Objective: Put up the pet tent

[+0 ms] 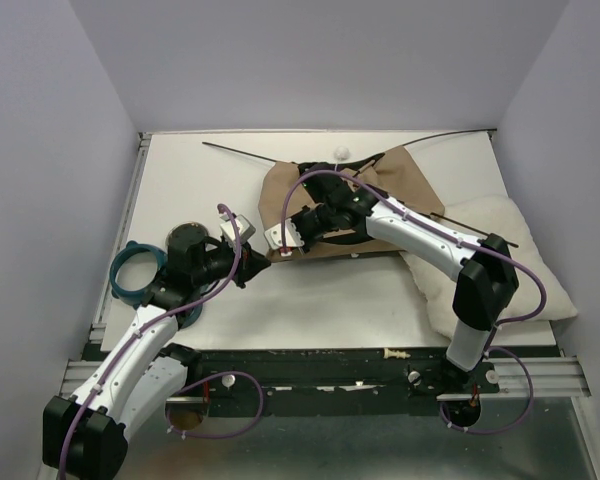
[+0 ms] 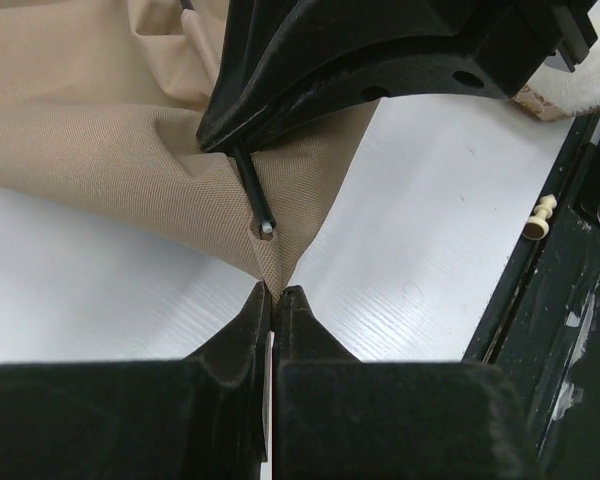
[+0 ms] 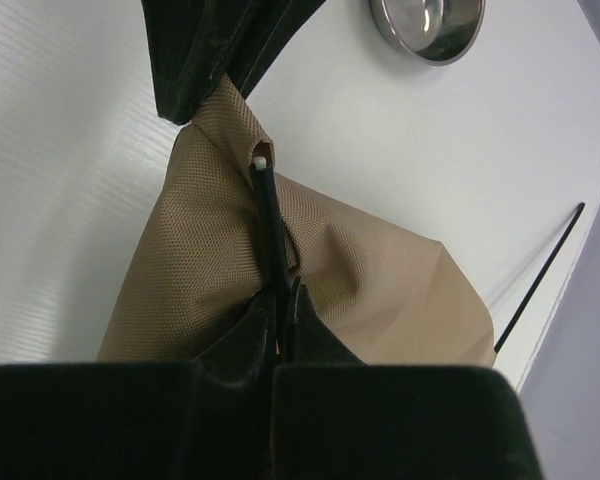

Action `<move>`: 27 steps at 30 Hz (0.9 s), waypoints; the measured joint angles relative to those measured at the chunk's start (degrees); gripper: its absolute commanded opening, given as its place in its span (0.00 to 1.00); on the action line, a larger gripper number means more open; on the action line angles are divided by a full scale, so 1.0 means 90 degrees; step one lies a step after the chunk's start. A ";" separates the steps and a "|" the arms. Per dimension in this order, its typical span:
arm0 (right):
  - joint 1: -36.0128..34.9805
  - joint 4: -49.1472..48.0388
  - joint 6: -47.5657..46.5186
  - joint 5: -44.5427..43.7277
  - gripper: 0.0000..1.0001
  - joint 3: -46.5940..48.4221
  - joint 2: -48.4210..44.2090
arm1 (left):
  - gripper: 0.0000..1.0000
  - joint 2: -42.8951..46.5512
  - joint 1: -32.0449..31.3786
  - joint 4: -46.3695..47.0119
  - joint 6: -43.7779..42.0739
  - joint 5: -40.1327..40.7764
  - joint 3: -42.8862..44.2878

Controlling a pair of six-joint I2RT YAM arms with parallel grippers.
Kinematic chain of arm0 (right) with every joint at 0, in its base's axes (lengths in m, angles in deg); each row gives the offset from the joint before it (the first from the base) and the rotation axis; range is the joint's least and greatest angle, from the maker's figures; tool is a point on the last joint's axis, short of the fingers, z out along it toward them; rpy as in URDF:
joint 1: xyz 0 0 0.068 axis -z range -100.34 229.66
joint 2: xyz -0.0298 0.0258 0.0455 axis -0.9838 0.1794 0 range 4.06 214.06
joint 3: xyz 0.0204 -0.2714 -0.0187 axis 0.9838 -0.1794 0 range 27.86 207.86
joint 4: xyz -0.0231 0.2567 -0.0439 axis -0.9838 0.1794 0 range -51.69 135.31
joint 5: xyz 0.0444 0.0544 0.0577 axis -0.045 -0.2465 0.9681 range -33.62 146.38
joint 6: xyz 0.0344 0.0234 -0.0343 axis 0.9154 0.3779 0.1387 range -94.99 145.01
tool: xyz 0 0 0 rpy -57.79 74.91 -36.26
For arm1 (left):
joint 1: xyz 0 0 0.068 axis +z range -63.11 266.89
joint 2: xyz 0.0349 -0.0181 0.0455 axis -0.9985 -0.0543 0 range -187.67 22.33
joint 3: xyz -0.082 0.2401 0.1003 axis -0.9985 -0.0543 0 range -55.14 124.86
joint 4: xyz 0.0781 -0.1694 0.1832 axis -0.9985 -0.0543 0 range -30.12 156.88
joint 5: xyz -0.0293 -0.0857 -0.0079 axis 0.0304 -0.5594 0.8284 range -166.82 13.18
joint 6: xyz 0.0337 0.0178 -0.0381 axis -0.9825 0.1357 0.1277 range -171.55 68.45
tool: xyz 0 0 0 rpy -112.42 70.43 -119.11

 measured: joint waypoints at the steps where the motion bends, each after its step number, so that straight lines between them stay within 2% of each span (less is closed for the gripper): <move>1: 0.0000 -0.0019 -0.0017 -0.0012 0.01 -0.0022 0.0000 | 0.00 0.0000 0.0002 -0.0010 0.0002 0.0000 0.0000; 12: -0.0012 -0.0321 -0.0216 -0.0044 0.01 -0.0454 -0.0036 | 0.00 -0.0073 0.0015 -0.0126 0.0163 -0.0002 0.0000; 27: -0.0182 -0.0359 -0.0202 -0.0199 0.01 -0.0396 -0.0053 | 0.02 -0.0571 0.0039 -0.0262 0.0260 -0.0287 0.0325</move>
